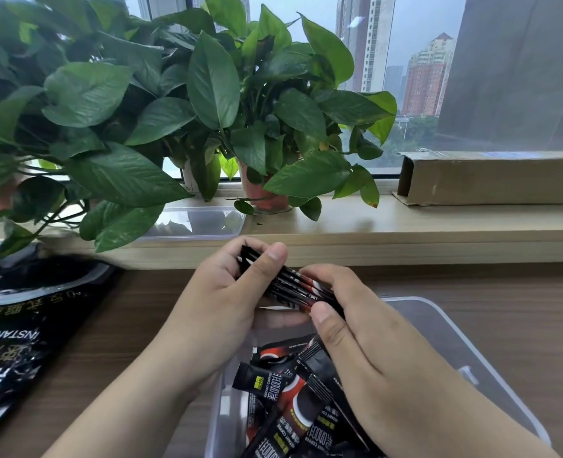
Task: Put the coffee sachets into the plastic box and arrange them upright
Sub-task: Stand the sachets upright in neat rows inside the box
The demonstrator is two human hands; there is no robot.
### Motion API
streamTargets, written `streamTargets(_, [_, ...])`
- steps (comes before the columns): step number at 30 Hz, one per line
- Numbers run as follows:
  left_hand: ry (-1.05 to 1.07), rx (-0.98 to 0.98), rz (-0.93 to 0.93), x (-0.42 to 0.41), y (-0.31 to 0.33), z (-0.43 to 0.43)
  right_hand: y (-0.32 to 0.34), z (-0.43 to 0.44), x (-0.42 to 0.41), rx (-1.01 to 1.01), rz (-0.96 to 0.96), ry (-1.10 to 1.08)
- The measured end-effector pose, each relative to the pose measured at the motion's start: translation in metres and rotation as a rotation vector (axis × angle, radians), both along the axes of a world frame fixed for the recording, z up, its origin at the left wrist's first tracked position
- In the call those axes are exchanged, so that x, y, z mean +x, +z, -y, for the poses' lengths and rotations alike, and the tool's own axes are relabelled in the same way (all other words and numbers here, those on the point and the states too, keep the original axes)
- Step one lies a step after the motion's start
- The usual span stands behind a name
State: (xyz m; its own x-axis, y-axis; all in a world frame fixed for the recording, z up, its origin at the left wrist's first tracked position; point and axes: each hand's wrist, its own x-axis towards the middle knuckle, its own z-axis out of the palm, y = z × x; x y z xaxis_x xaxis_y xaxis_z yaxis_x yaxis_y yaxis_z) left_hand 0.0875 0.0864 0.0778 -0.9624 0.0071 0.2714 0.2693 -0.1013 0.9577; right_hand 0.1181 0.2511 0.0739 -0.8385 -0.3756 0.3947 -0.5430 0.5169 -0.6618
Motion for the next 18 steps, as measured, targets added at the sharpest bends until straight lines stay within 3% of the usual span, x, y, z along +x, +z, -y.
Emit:
streamTargets(5, [-0.096, 0.13, 0.061, 0.0004, 0.0011, 0.0032, -0.006, 0.0005, -0.0038, 0.058, -0.1, -0.031])
streamTargets(14, [-0.115, 0.115, 0.117, 0.0007, 0.0019, 0.0021, -0.0105, 0.0059, -0.0081, 0.229, -0.25, -0.192])
streamTargets(18, [-0.122, 0.146, 0.144, 0.0055, 0.006, -0.0003, -0.0107, 0.0054, -0.006, 0.198, -0.253, -0.255])
